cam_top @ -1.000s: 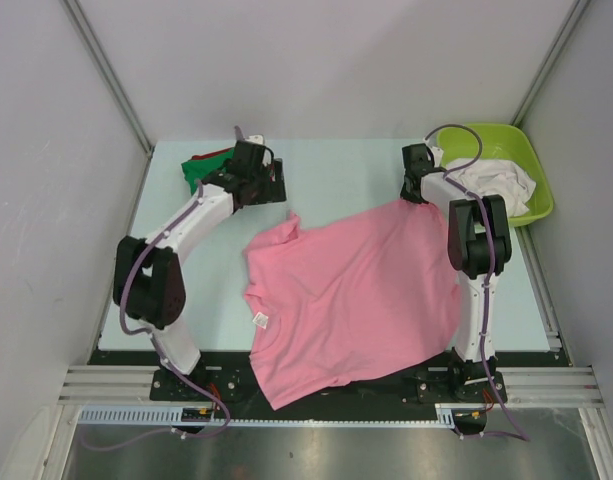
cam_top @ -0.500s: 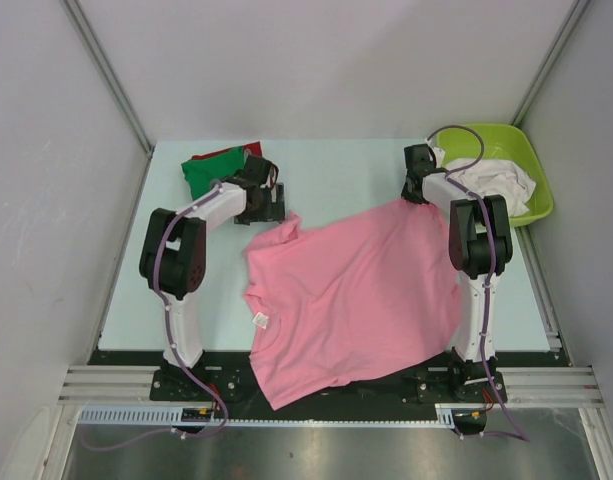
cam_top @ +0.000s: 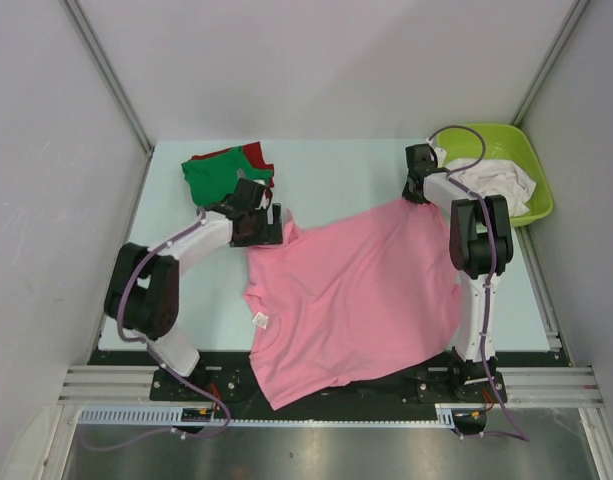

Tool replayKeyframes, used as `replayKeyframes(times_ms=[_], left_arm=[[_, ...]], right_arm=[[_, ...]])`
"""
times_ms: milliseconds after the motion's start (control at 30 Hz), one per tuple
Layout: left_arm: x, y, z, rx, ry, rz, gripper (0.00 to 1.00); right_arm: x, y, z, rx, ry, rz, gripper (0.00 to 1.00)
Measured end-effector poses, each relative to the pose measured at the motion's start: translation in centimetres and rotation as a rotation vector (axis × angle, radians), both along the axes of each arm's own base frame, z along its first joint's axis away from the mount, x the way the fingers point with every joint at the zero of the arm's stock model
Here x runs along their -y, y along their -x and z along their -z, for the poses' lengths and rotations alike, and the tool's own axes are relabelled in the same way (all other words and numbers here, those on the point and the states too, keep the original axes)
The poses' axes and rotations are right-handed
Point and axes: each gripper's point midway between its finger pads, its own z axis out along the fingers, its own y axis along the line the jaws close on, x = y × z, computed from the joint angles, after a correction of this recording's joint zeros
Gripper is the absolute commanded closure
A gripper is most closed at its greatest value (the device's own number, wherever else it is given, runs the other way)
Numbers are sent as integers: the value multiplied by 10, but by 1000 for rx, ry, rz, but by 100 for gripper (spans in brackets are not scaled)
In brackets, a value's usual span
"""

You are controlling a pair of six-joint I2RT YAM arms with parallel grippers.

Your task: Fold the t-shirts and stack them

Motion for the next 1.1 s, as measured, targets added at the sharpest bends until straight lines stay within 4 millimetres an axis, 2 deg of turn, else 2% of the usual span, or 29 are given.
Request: replayKeyframes(times_ms=[133, 233, 333, 433, 533, 633, 767, 833, 900, 967, 1100], left_arm=[[20, 19, -30, 75, 26, 58, 7], [35, 33, -41, 107, 39, 102, 7], [44, 54, -35, 96, 32, 136, 7], [43, 69, -22, 59, 11, 149, 6], [35, 69, -22, 52, -27, 128, 6], [31, 49, -40, 76, -25, 90, 5], [22, -9, -71, 151, -3, 16, 6], [17, -35, -75, 171, -5, -11, 6], [10, -55, -67, 162, -18, -32, 6], [4, -67, -50, 130, -42, -38, 6], [3, -65, -4, 26, -87, -21, 6]], right_arm=[[0, 0, 0, 0, 0, 0, 100], [0, 0, 0, 0, 0, 0, 100], [0, 0, 0, 0, 0, 0, 100], [0, 0, 0, 0, 0, 0, 100], [0, 0, 0, 0, 0, 0, 100], [0, 0, 0, 0, 0, 0, 100], [0, 0, 0, 0, 0, 0, 100], [0, 0, 0, 0, 0, 0, 100], [0, 0, 0, 0, 0, 0, 100], [-1, 0, 0, 0, -1, 0, 100], [0, 0, 0, 1, -3, 2, 100]])
